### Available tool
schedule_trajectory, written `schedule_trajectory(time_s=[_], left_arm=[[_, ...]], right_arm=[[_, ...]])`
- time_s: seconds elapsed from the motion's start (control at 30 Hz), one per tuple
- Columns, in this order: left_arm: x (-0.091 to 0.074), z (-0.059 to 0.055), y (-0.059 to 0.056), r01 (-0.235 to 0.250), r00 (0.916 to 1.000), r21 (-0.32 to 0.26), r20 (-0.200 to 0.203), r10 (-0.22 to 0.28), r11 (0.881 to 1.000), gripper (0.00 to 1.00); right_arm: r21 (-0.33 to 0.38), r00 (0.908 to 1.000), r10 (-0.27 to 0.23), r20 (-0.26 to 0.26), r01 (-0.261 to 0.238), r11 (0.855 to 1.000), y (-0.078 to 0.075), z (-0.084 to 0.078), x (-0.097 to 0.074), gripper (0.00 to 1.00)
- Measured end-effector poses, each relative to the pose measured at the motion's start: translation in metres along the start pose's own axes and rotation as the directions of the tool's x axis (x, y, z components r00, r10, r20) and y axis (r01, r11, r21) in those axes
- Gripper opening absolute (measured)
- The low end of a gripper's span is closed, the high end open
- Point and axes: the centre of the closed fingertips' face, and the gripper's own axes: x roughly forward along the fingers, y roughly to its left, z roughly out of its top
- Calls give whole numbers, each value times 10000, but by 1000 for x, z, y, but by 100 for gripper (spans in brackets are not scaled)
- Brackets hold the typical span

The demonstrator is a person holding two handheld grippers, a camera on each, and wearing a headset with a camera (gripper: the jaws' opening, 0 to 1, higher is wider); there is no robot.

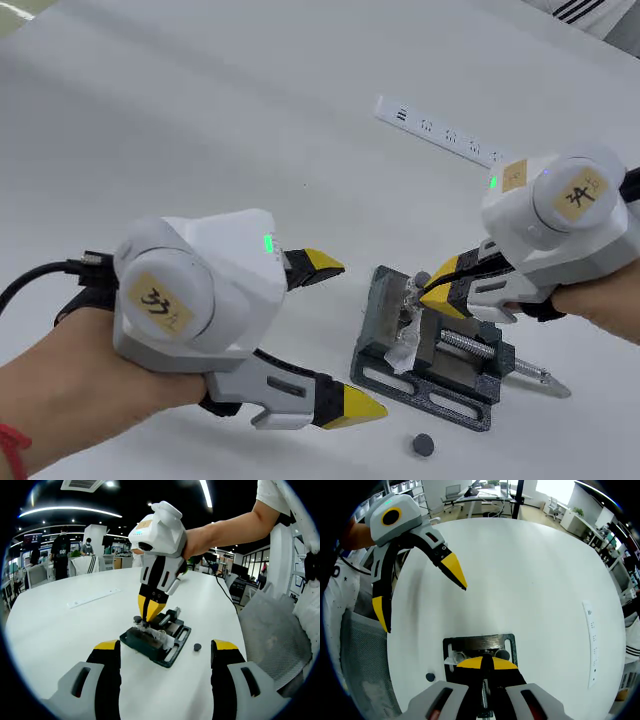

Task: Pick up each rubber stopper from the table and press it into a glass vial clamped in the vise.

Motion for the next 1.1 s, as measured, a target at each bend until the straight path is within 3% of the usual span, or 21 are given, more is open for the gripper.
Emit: schedule_trajectory(time_s=[1.1], left_arm=[[0,4,0,-56,9999,-26,131,56,10000,72]], right_arm=[[4,9988,312,-386,-312,9995,0,0,1,0]])
